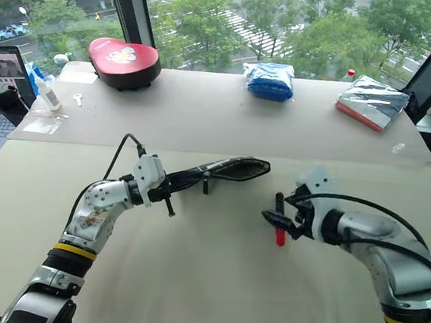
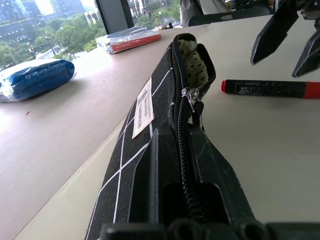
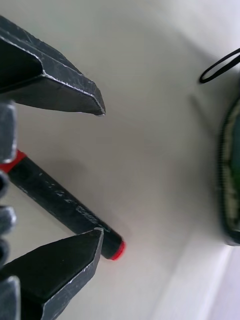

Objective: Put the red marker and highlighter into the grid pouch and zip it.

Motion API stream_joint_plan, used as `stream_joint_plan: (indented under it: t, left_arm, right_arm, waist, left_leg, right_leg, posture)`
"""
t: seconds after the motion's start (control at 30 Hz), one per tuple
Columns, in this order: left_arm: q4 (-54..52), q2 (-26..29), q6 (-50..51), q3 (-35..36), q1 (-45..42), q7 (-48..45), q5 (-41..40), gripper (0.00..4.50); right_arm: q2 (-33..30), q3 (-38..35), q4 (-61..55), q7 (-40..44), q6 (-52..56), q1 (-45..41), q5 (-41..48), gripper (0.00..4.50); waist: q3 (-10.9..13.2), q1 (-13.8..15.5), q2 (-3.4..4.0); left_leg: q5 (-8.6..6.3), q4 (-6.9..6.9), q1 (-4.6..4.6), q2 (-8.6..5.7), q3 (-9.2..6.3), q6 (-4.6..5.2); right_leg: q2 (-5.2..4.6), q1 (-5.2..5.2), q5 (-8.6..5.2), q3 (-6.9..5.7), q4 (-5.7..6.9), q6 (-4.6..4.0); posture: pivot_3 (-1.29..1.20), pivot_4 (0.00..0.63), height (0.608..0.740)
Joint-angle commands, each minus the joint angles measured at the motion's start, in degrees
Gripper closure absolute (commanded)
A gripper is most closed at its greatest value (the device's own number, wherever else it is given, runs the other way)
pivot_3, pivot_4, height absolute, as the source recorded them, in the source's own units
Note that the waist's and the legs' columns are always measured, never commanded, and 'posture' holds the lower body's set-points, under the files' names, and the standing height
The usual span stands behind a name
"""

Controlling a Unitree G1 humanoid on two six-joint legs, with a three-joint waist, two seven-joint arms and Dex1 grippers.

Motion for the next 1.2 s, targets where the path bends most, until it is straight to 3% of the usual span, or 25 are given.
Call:
stream_joint_plan:
  t: [0.03,0.6,0.63,0.77,0.93,1.2]
  left_arm:
    - [-1.0,-0.1,-0.4,0.2,-0.4,-0.1,-0.7,4.5]
    - [-1.5,-0.2,-0.5,0.4,0.3,0.5,-0.6,4.5]
    - [-1.5,-0.2,-0.5,0.4,0.3,0.5,-0.6,4.5]
    - [-1.1,-0.1,-0.6,0.6,-0.2,0.6,-0.6,4.5]
    - [-1.1,-0.2,-0.6,0.6,-0.3,0.6,-0.7,4.5]
    - [-0.7,-0.3,-0.5,0.4,-0.7,0.4,-0.6,4.5]
  right_arm:
    - [-0.1,-0.2,-1.9,-2.5,0.4,0.6,-1.8,0.5]
    - [3.5,5.9,8.5,-5.1,-6.9,6.1,-11.0,0.5]
    - [4.0,5.4,9.3,-5.2,-7.2,6.4,-11.1,1.01]
    - [3.3,4.8,10.2,-3.6,-9.6,7.9,-11.7,2.22]
    - [3.2,4.0,10.2,-3.0,-10.6,8.0,-11.7,3.87]
    - [4.0,1.2,13.2,-5.8,-12.3,3.3,-14.1,3.9]
  waist:
    - [0.0,0.0,0.0]
    - [0.0,-0.1,-0.04]
    - [0.0,-0.1,-0.06]
    - [0.0,0.0,-0.07]
    - [-0.1,0.1,-0.08]
    - [-0.1,0.0,-0.08]
  left_leg:
    - [0.0,0.0,0.0,0.0,0.0,0.0]
    - [-0.01,0.01,0.35,0.0,0.0,0.02]
    - [-0.04,-0.01,0.57,0.01,-0.02,0.07]
    - [-0.35,-0.1,1.3,0.09,-0.1,0.56]
    - [-0.33,-0.1,1.37,0.11,-0.18,0.52]
    - [-0.37,-0.09,1.35,0.11,-0.17,0.43]
  right_leg:
    - [0.0,0.0,0.0,0.0,-0.01,0.0]
    - [0.05,0.42,0.0,-0.03,-0.06,0.0]
    - [0.06,0.67,-0.01,-0.05,-0.13,0.01]
    - [0.17,1.58,-0.03,-0.15,-0.62,0.06]
    - [0.22,1.72,-0.01,-0.22,-0.76,0.1]
    - [0.21,1.73,0.02,-0.19,-0.8,0.13]
  posture:
    - [0.0,0.15,0.74]
    - [0.0,0.15,0.74]
    - [0.0,0.15,0.74]
    - [0.0,0.15,0.74]
    - [0.0,0.15,0.74]
    - [0.0,0.15,0.74]
